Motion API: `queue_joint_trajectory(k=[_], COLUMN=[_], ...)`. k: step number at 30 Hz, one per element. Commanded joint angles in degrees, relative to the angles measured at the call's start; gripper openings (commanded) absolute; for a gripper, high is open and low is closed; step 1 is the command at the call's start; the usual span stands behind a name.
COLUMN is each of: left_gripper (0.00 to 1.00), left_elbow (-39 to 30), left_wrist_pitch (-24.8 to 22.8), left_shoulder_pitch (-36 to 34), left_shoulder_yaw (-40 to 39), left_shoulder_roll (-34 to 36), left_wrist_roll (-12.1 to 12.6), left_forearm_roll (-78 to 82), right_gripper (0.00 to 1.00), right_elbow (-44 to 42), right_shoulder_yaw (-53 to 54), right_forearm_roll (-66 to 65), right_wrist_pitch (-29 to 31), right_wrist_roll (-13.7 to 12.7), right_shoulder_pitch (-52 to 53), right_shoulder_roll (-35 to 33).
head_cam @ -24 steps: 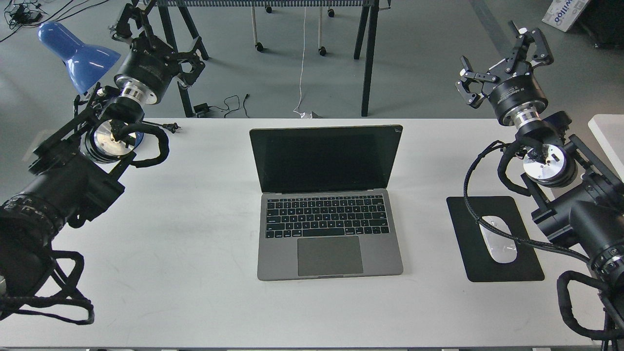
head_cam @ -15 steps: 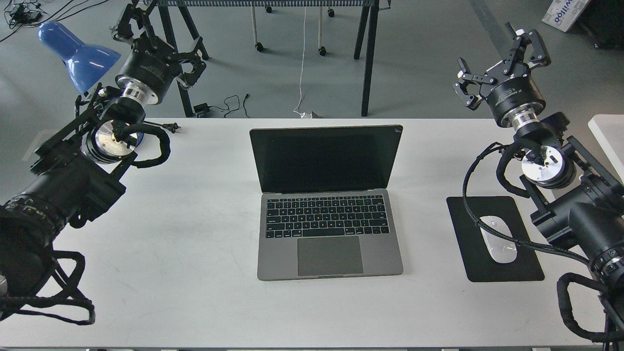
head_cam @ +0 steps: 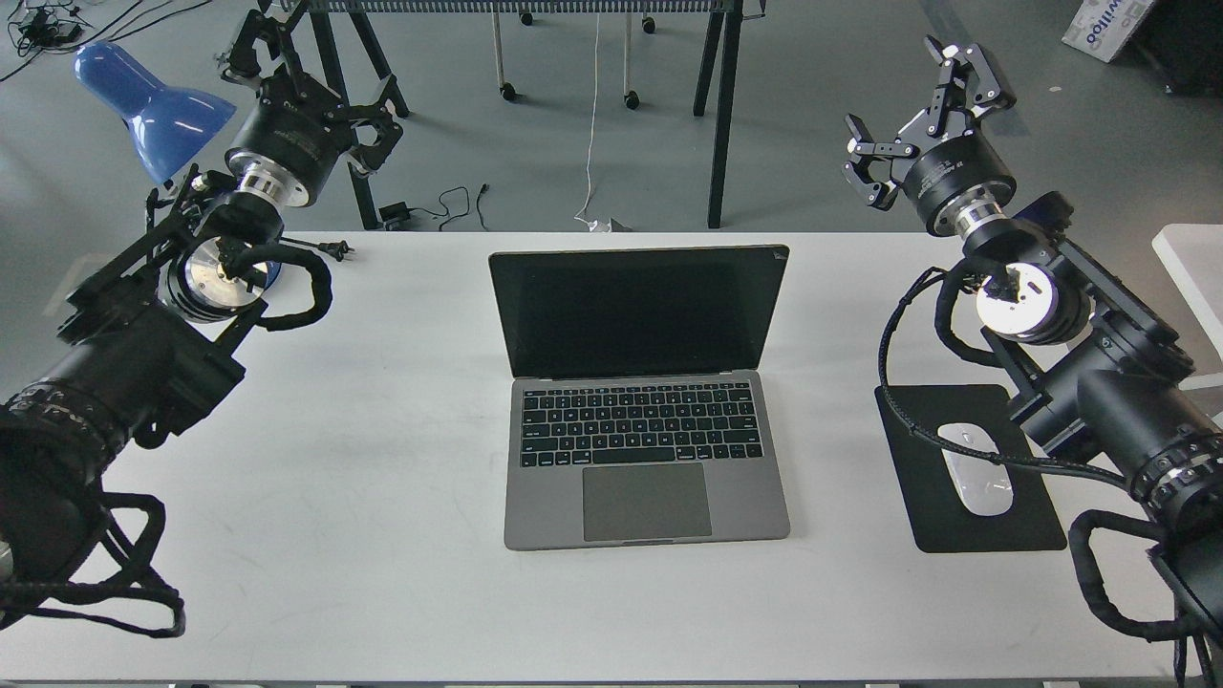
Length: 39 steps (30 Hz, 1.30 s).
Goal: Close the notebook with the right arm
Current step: 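Move the right gripper over the top edge of the open laptop screen, then push the laptop screen down toward the keyboard with the right gripper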
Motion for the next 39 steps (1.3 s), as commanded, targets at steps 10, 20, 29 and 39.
queue_joint_trajectory(k=[10,20,29,39], left_gripper=[1.00,1.00,1.00,1.00], left_elbow=[-0.02,-0.11,-0.11,-0.11], left_wrist_pitch=[0.00,0.00,0.00,0.00], left_shoulder_pitch=[0.00,0.00,0.00,0.09], left_shoulder_yaw=[0.00,0.00,0.00,0.00], left_shoulder_roll=[0.00,0.00,0.00,0.00], left_wrist_roll=[-0.08,-0.08,-0.08,-0.08], left_forearm_roll=[-0.01,-0.01,-0.01,-0.01], right_gripper=[1.00,1.00,1.00,1.00], right_elbow=[-4.92,-3.25,8.43,20.74], right_shoulder_yaw=[-4.45,-7.52,-9.73,-9.99], right_forearm_roll=[-0.02,0.33,0.34,-0.01], right_wrist_pitch=[-0.95,-0.42,-0.60,-1.74], right_wrist_roll=[0.15,-0.11,-0.64,-1.52], right_shoulder_pitch=[2.26,1.12,-5.11,-12.58], right_shoulder_roll=[7.54,7.98,2.98,-1.16])
